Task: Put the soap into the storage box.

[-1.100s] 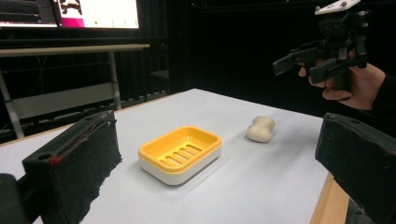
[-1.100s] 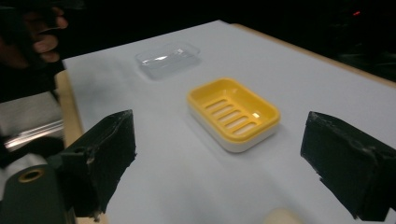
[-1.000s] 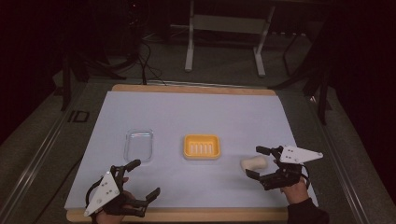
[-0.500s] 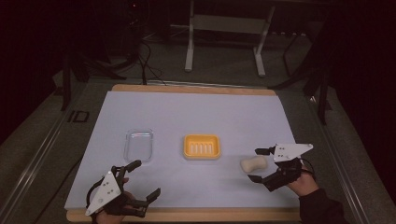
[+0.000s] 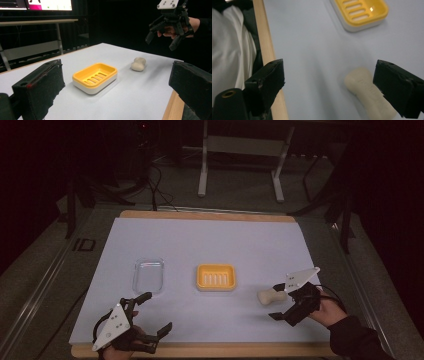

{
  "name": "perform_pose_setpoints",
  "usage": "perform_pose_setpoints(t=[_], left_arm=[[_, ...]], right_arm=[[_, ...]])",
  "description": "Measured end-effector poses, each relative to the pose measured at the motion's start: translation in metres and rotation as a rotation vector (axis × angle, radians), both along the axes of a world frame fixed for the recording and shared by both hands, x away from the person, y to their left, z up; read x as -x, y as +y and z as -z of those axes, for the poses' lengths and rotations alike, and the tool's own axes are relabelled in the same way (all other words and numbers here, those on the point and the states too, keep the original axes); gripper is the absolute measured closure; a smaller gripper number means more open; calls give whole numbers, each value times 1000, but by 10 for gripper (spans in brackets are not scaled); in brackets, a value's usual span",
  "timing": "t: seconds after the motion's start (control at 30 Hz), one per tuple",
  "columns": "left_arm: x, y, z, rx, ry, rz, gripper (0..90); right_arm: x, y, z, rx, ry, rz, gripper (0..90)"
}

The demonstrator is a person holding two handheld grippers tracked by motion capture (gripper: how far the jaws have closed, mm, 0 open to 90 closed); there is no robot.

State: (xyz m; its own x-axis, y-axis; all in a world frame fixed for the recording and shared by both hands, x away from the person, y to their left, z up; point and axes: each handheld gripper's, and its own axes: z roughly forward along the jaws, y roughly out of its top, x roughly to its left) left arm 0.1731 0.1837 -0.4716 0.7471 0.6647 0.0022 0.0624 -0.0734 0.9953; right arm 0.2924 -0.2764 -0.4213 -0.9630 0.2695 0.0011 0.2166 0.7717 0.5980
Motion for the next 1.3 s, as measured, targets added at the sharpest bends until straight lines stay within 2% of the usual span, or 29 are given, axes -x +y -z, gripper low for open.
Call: perform_pose_setpoints(t=[0.13,0.17,0.27,0.53,0.57,0.6,0.63,0.7,0.77,0.8,0.9,0.93,1.0,1.07,1.3], left_arm=[[0,-1,0,-2,1,1,0],[0,-1,0,-3,1,1,0],[0,-1,1,-8,0,0,0],[0,-2,2,-12,8,3,0],[0,-2,2,-15,11,2,0],[0,-2,2,-14,13,2,0],[0,-1,3,-15,13,1,0],[0,-1,3,-15,13,0,0],[1,-1,3,-16,13,-1,0],[1,-1,3,-15,16,-4,0],[2,0,3,-17,16,-6,0],[2,0,3,-21,17,-6,0],[3,1,4,-20,17,-8,0],[3,1,4,-22,19,-8,0],[4,2,4,-22,26,-13,0]], right_arm=[[0,1,2,36,21,-17,100],[-1,1,4,67,36,-23,101],[-1,2,8,102,54,-33,101],[-6,3,15,165,102,-52,101],[-7,4,15,179,100,-52,101],[-8,4,16,202,120,-55,101],[-9,5,16,217,116,-55,101],[-12,6,16,243,136,-55,103],[-13,6,16,257,145,-52,104],[-14,7,16,284,166,-66,104],[-15,8,17,314,181,-76,104],[-16,10,18,351,189,-79,104],[-17,10,19,373,209,-85,105],[-17,11,20,395,202,-89,122],[-20,14,20,458,219,-104,130]])
